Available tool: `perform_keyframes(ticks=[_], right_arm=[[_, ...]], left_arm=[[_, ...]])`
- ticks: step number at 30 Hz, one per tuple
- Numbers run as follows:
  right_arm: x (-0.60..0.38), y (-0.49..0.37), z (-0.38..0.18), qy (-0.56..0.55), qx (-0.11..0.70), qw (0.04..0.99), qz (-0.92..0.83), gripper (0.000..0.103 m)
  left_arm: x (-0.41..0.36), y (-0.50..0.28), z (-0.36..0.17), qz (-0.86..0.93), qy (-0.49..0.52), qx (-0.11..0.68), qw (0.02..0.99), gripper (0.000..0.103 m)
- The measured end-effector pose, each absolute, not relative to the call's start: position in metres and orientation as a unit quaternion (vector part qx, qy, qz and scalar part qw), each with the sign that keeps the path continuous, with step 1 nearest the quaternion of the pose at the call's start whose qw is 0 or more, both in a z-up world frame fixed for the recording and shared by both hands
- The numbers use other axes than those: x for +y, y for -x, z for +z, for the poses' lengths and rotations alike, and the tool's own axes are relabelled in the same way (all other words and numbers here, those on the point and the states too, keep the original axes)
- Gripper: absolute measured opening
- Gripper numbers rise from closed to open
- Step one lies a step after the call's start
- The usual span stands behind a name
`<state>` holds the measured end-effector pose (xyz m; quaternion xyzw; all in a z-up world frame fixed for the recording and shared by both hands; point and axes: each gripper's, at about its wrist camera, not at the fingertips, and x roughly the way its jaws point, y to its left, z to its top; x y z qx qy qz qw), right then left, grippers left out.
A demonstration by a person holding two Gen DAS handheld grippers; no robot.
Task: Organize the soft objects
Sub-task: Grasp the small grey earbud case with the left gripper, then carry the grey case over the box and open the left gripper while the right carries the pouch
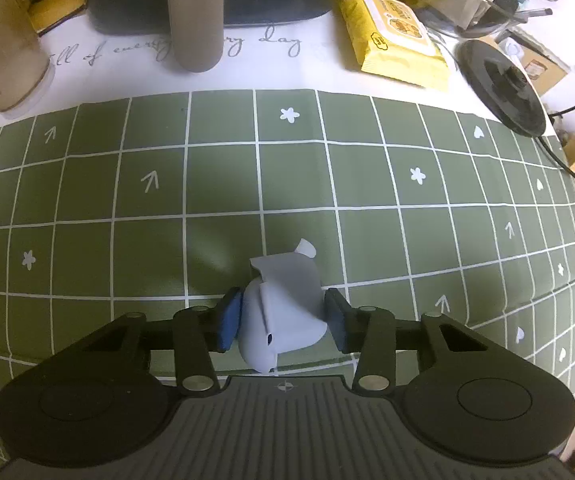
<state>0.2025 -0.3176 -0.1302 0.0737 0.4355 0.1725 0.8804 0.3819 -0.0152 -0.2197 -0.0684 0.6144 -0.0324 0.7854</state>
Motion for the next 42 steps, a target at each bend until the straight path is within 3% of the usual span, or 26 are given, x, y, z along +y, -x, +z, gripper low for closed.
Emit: perform_keyframes(ticks=[17,42], right_arm=[[-0.315,-0.204,-0.114,-0.081,0.423,0.883,0.188,0.009],[-0.3,-0.175,-0.05,-0.066,0.357,0.904,0.227,0.009]], left_arm=[[-0.006,-0.349,-0.148,-0.115,0.078,0.559,0.817,0.041],[0.019,-0.217,-0.049,-0.194,0.031,0.465,0.863,0.041]])
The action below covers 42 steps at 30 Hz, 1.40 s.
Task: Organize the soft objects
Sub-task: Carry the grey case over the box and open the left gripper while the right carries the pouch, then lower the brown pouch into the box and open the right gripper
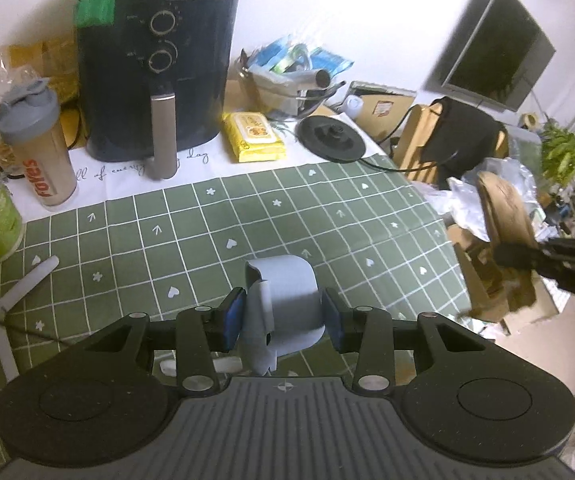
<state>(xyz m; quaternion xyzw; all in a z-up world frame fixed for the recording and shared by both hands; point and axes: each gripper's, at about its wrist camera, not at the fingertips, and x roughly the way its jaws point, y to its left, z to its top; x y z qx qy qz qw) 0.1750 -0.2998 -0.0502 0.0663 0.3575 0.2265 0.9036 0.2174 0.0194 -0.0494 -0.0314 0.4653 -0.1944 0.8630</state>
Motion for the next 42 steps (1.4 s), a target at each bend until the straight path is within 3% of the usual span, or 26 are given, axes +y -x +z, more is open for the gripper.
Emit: perform_keyframes(ticks=[27,28,31,42], right_arm=[[-0.254,-0.12,-0.029,-0.051,0.352,0.886,0.298,0.009],[-0.252,-0.118,-0.029,-0.049,0.352,0.885,0.301,0.009],[-0.245,-0.112,-0.031,-0.049,0.357,0.88,0.311,0.009],[-0.22,-0.088,-0.043,-0.05,0.385,0.856,0.341,0.009]], left_arm=[[0.027,-0.098,-0.066,-0.156,0.011,0.49,0.858,0.044],[0.026,-0.095,-0.067,-0.155,0.006,0.487,0.86,0.046],[0.025,-0.085,-0.067,-0.15,0.001,0.481,0.864,0.066],[0.049,-0.057,-0.063,-0.113,0.071,0.475,0.869,0.068]])
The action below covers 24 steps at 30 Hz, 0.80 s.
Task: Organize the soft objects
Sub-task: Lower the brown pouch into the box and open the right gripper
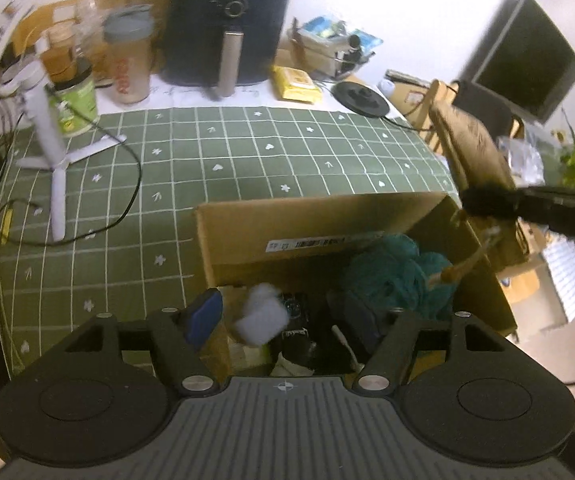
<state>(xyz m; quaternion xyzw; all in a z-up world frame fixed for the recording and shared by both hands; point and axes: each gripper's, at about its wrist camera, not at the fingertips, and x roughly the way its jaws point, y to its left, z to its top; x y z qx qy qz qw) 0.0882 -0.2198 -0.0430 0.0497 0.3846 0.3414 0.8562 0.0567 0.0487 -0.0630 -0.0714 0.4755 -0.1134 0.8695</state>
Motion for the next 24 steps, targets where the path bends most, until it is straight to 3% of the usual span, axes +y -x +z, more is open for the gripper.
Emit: perform_keyframes(ticks=[18,21,22,23,24], right_arm=[[-0.154,-0.079,-0.05,0.01,0.402,0.817,0.414,0.013],[-0.131,-0.079,-0.066,0.065,0.426,0.801,0.415,0.044],[-0.125,-0.078,-0.069,0.081,0.428,0.798,0.416,0.064],[-0.121,-0.076,-0.072,0.092,0.428,0.796,0.418,0.075],[-0.12,-0.074,-0.074,0.096,0.429,0.794,0.421,0.076]], left_arm=[[0.079,-0.012,-0.058,-0.057,0.111,0.46,0.879,0.068],[0.084,-0.004,-0.059,-0.046,0.121,0.462,0.877,0.068],[0.086,-0.002,-0.06,-0.042,0.124,0.463,0.877,0.068],[0.087,-0.001,-0.06,-0.039,0.126,0.463,0.877,0.068],[0.088,0.001,-0.06,-0.037,0.128,0.463,0.876,0.068]])
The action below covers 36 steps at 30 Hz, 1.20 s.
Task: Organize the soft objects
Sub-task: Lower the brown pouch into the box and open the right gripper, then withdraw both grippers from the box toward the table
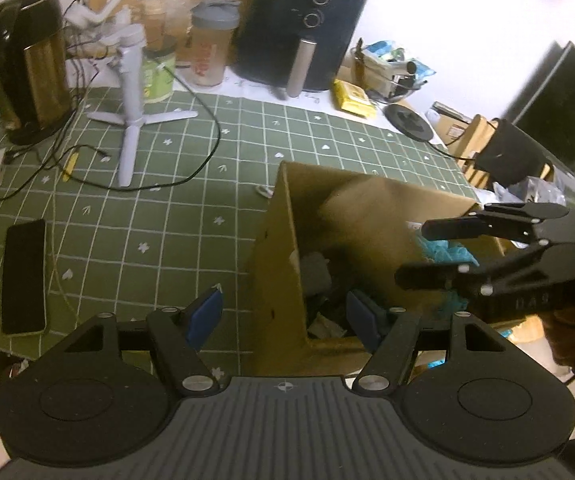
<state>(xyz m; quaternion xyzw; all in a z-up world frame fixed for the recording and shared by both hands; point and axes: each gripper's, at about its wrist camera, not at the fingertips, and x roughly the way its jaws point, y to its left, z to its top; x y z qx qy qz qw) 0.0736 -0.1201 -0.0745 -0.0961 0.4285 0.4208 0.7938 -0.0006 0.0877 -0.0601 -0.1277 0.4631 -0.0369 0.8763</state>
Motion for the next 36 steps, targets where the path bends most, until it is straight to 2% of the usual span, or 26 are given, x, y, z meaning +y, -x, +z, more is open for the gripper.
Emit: perform_keyframes(ticks=[4,10,18,19,21,23,25,30,36], right_arm=[[-0.121,-0.072,-0.081,0.089,0.441,0.787,0.422,0.087],[-0.125,-0.07,-0.082,0.085,0.448,0.789,0.413,0.091],[-0.138,-0.073,-0.081,0.064,0.442,0.8,0.4,0.09],[-0.138,-0.074,-0.082,0.063,0.441,0.8,0.402,0.088],[-0.136,-0.078,-0.085,0.069,0.439,0.799,0.405,0.072],[-0.131,-0.086,-0.094,0.071,0.448,0.798,0.397,0.045],[-0.125,-0.096,-0.105,0.071,0.462,0.795,0.387,0.03],[-0.106,-0.107,-0.128,0.086,0.485,0.774,0.397,0.023],[-0.091,-0.11,-0.139,0.109,0.507,0.751,0.41,0.023]], left_arm=[[0.09,0.003,-0.061,-0.029,0.133,0.463,0.876,0.068],[0.09,0.005,-0.063,-0.027,0.138,0.464,0.875,0.068],[0.084,-0.002,-0.062,-0.037,0.131,0.462,0.877,0.068],[0.083,-0.003,-0.061,-0.039,0.129,0.461,0.877,0.068],[0.08,-0.004,-0.06,-0.041,0.124,0.461,0.878,0.068],[0.079,-0.004,-0.059,-0.041,0.121,0.461,0.878,0.068],[0.079,-0.002,-0.058,-0.038,0.121,0.46,0.879,0.068],[0.085,0.002,-0.057,-0.023,0.125,0.459,0.879,0.068],[0.09,0.005,-0.054,-0.007,0.131,0.457,0.88,0.068]])
